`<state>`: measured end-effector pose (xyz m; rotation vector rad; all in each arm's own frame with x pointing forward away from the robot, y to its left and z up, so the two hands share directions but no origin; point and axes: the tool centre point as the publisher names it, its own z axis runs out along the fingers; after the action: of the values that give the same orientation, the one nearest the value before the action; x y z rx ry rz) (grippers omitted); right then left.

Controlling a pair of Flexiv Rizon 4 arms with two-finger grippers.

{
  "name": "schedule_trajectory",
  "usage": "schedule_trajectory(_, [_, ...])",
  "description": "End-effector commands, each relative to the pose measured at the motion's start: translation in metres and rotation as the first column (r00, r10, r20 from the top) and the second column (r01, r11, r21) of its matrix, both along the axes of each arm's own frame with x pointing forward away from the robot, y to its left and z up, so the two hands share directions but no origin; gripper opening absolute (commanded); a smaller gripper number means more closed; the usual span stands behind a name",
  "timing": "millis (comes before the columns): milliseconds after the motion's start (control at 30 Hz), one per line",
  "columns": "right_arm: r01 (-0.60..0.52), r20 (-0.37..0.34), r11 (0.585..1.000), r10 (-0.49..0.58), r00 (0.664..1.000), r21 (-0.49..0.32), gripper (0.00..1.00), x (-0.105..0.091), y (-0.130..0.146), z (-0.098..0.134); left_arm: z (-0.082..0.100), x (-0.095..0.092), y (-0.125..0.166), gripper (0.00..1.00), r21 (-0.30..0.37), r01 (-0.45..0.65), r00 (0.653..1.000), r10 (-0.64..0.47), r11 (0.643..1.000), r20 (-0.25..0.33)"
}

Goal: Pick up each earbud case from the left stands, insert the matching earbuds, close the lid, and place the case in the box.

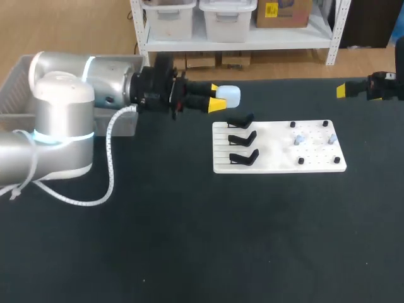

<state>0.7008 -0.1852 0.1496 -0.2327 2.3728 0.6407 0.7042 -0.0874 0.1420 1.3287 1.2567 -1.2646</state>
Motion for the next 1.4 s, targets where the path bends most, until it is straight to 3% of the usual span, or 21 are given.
schedule_trajectory(33, [-0.001, 0.000, 1.000, 0.001, 1.000, 0.000, 1.00, 0.000, 0.000, 0.000, -0.002, -0.007, 0.002, 0.00, -0.004, -0.177, 0.984, 0.177, 0.984, 0.016])
schedule_trajectory(700, [-0.001, 0.000, 1.000, 0.001, 1.000, 0.000, 1.00, 0.000, 0.000, 0.000, -0.003, -0.002, -0.008, 0.00, -0.023, -0.046, 0.999, 0.047, 0.999, 0.014])
schedule_trajectory(1133, [-0.001, 0.000, 1.000, 0.001, 1.000, 0.000, 1.00, 0.000, 0.000, 0.000, -0.004, 0.000, -0.008, 0.00, -0.015, -0.020, 1.000, 0.020, 1.000, 0.013])
schedule_trajectory(1400, [-0.119, 0.053, 0.992, 0.121, 0.991, -0.047, 1.00, -0.025, 0.038, 0.018, -0.004, 0.000, -0.008, 0.00, -0.015, -0.020, 1.000, 0.020, 1.000, 0.013])
